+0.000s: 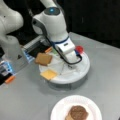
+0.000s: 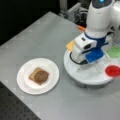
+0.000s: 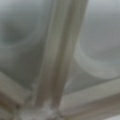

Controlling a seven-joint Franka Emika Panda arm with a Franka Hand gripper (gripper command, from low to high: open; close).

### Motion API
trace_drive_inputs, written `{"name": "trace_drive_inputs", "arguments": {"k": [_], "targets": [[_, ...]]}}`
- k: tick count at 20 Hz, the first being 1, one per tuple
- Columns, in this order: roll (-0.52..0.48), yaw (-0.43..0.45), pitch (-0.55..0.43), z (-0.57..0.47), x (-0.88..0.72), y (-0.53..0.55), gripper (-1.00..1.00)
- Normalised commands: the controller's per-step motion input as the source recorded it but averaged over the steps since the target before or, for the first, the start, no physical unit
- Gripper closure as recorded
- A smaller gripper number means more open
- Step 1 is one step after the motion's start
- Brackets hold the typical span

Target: Ingredient selection for cheeseburger or sandwich

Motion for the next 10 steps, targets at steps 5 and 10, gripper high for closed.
{"name": "trace_drive_inputs", "arguments": {"k": [5,10], "targets": [[-0.033,0.081,0.121,0.07,0.41,0.5,-1.0],[-0.043,-0.137,0.126,0.16,0.27,0.53,-1.0]]}}
